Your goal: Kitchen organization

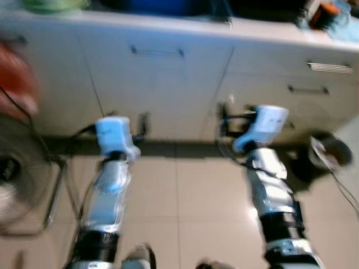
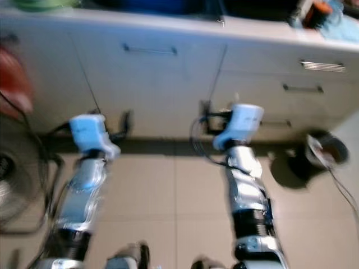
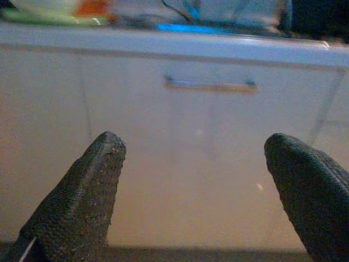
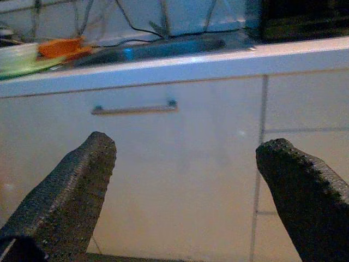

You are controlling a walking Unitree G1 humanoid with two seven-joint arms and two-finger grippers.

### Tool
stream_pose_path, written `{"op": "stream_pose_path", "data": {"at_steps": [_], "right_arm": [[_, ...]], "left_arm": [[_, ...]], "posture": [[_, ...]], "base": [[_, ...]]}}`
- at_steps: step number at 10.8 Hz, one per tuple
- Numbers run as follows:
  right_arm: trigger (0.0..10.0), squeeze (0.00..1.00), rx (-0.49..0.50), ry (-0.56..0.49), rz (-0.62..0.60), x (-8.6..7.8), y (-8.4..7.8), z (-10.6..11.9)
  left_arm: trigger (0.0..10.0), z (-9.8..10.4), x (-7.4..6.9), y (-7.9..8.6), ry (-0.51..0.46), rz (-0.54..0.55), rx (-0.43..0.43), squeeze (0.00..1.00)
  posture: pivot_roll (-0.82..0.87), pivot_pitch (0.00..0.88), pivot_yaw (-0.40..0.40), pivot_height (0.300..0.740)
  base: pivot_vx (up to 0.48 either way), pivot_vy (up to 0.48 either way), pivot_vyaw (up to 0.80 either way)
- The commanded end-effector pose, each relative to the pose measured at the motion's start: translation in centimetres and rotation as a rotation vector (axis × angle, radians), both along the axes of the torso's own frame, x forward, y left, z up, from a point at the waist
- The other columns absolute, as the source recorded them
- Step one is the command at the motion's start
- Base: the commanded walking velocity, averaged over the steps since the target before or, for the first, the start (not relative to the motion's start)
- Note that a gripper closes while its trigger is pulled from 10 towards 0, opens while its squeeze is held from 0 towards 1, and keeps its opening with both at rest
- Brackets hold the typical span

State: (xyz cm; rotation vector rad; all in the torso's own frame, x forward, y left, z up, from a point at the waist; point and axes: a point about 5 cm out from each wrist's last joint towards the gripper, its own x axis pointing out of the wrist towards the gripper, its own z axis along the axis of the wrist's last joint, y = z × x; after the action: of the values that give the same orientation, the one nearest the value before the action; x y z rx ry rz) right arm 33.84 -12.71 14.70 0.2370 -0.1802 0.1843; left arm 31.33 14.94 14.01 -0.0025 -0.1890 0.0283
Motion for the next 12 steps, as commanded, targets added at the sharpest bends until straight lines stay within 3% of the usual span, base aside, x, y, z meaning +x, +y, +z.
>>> {"op": "stream_pose_path", "data": {"at_steps": [1, 12], "right_arm": [[10.0, 0.00, -0.005, 0.017, -0.030, -0.1, -1.2, -0.3], [10.0, 0.00, 0.012, 0.001, -0.026, 0.1, -1.1, 0.0]], "left_arm": [[10.0, 0.1, 0.0, -1.2, -0.002, -0.040, -0.012, 0.00], [10.0, 1.3, 0.4, -1.0, -0.043, -0.036, -0.015, 0.00]], "posture": [[0.07, 0.154, -0.063, 0.740], [0.08, 0.144, -0.061, 0.740]], "base": [[0.401, 0.000, 0.00], [0.379, 0.000, 0.00]]}}
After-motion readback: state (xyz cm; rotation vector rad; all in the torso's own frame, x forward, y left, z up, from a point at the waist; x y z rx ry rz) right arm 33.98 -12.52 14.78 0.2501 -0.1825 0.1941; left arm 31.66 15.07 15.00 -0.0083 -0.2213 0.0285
